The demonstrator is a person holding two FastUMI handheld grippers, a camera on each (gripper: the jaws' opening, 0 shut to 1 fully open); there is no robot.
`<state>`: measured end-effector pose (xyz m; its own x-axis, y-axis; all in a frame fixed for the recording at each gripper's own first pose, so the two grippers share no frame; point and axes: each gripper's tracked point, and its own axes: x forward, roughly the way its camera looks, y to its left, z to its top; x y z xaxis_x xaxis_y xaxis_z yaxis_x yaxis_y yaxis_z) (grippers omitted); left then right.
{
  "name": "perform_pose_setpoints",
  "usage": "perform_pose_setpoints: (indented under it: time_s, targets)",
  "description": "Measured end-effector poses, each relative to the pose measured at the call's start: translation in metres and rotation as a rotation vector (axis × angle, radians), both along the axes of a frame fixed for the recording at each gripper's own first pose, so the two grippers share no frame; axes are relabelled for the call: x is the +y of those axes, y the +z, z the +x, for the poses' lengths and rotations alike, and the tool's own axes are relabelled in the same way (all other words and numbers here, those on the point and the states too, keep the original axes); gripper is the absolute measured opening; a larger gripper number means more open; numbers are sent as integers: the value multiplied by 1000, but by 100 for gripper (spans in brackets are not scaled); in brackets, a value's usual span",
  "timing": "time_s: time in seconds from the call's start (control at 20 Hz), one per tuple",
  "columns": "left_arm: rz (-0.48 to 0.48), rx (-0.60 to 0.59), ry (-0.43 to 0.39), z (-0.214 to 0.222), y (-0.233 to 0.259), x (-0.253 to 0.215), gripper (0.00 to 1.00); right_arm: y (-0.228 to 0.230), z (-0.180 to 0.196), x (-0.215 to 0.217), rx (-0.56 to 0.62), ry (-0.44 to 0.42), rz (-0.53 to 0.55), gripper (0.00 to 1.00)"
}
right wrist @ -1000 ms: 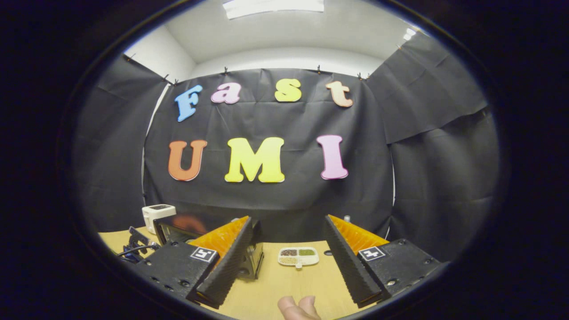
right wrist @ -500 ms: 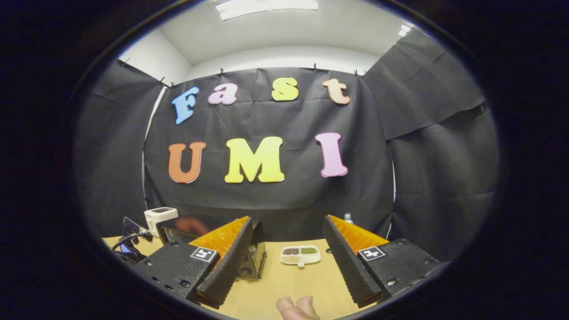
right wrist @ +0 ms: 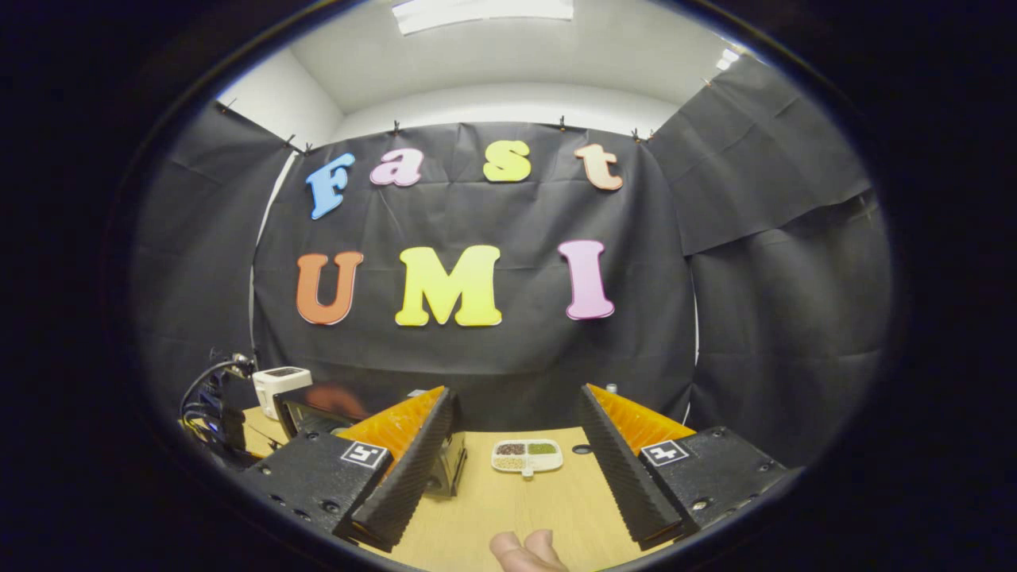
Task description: Open the electric oven with the left hand, put the food in, and close the electric oven.
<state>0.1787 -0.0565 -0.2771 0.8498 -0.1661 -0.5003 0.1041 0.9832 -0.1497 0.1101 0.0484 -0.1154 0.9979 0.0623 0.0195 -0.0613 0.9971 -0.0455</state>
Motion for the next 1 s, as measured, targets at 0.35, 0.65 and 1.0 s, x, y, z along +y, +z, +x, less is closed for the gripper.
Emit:
perform_pose_setpoints:
  time_s: [0.35,0.65,1.0]
  targets:
    - [22,-43,-13,20,14,-2,94,-7,0,-7,11,-11,8,100]
    - [92,-124,-16,47,37,-1,94,-11,-6,-18,28,-35,14,100]
    - [63,-233,12,64,65,0,96,-5,-30,-22,45,-29,66,96]
